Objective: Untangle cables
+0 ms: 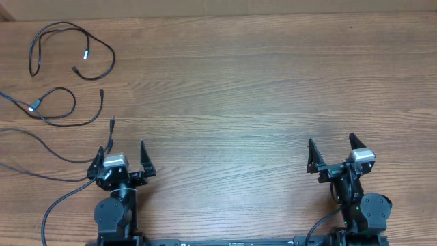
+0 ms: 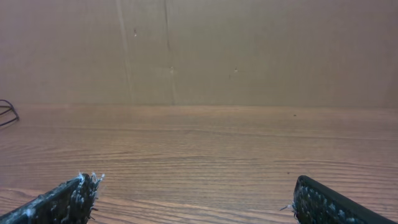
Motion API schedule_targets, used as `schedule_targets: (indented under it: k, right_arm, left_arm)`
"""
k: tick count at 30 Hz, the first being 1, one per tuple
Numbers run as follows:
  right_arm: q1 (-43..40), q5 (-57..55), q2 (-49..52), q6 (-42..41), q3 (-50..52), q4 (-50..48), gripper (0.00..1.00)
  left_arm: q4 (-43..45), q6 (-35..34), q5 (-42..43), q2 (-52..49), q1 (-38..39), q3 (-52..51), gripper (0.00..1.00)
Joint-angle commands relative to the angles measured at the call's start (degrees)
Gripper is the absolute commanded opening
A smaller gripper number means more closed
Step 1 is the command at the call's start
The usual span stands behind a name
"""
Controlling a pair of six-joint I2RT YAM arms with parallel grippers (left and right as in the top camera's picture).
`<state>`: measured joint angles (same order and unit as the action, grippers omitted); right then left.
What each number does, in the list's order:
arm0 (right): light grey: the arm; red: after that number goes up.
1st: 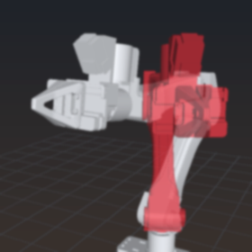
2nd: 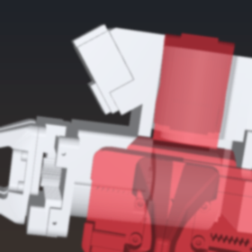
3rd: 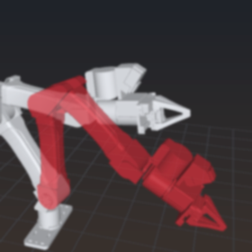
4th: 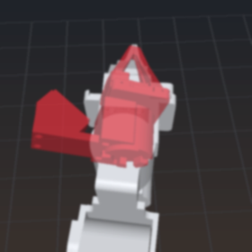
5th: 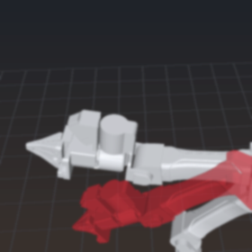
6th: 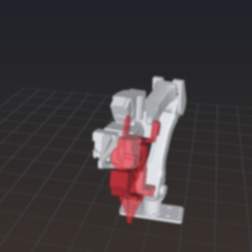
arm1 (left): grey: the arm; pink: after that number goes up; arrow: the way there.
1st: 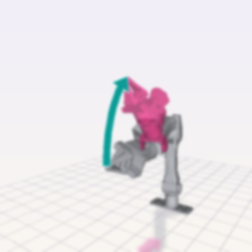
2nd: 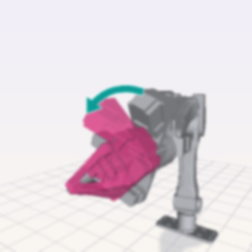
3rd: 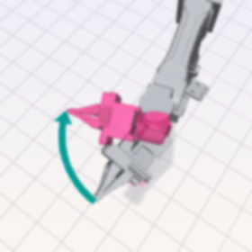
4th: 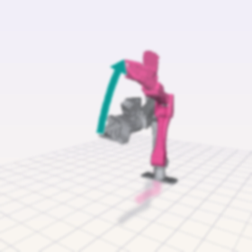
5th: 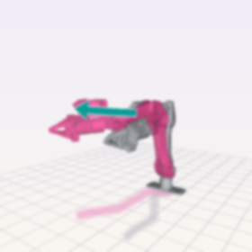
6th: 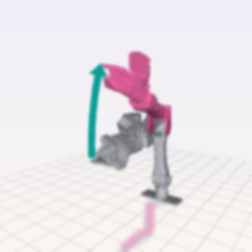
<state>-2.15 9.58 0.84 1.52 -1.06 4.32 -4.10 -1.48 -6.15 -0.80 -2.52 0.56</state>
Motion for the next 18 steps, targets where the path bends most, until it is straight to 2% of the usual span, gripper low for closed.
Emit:
schedule_targets:
  k: [1, 18]
  right_arm:
    - [0.26, -0.57, -0.68, 0.07, 0.59, -0.22, 1.0]
    - [0.28, -0.57, -0.68, 0.07, 0.59, -0.22, 1.0]
  left_arm:
    - [-0.2, 1.46, 0.9, 0.63, -0.57, -0.31, 1.0]
    - [-0.15, 1.68, 2.64, 0.61, -0.46, -0.28, 1.0]
